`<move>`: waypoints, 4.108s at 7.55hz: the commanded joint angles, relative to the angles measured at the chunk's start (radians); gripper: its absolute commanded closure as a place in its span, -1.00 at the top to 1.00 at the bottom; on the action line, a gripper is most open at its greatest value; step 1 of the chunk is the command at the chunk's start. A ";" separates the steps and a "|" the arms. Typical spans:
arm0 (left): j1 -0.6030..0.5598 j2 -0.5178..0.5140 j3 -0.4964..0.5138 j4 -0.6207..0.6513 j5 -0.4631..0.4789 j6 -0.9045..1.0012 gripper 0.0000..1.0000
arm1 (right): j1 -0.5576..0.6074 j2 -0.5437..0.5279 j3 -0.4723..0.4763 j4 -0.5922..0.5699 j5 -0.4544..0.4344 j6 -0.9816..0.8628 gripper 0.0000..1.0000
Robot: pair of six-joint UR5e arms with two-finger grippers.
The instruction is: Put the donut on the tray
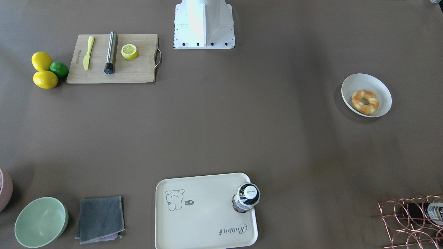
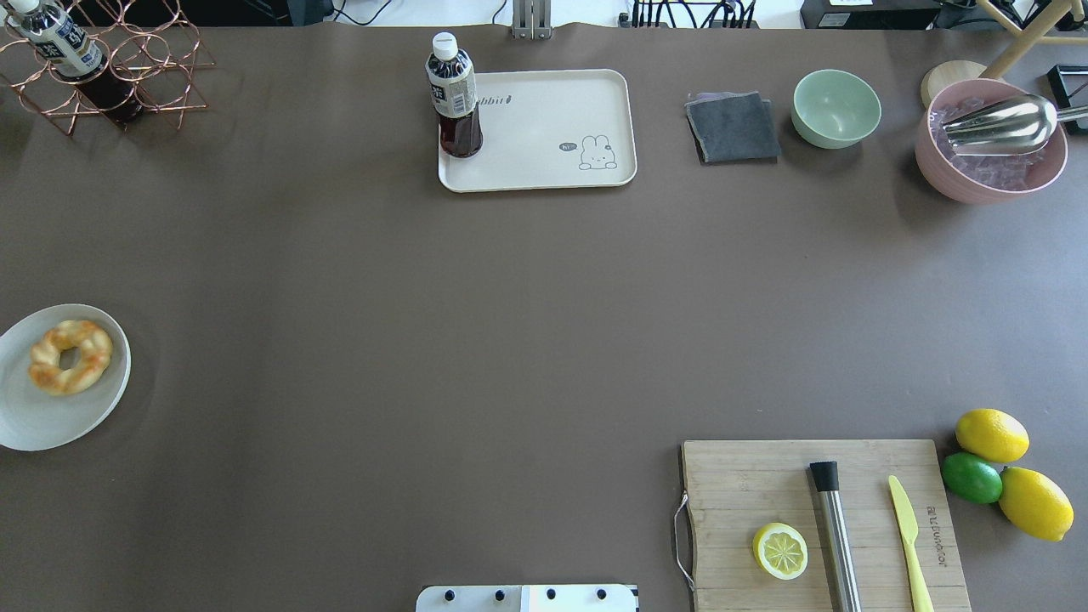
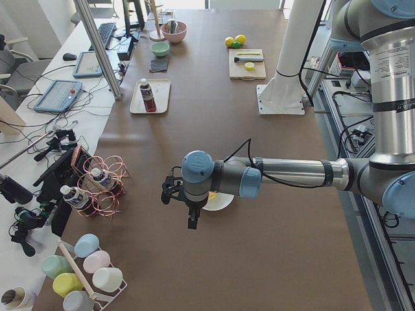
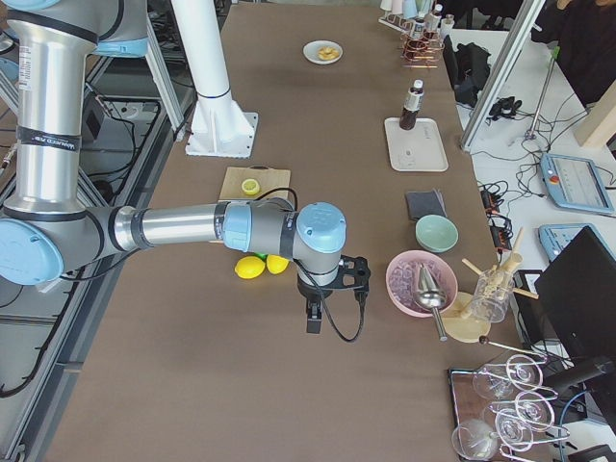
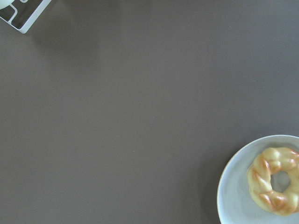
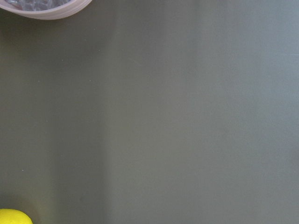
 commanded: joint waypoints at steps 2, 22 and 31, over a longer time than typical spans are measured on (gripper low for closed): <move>0.007 0.008 -0.008 0.000 -0.004 -0.009 0.96 | -0.006 0.001 -0.014 -0.004 0.011 0.008 1.00; 0.390 0.007 0.348 -0.826 -0.014 -0.537 0.96 | -0.043 0.009 -0.041 0.042 0.052 0.009 1.00; 0.449 -0.035 0.374 -0.827 0.030 -0.534 0.35 | -0.049 0.038 -0.088 0.041 0.050 0.011 1.00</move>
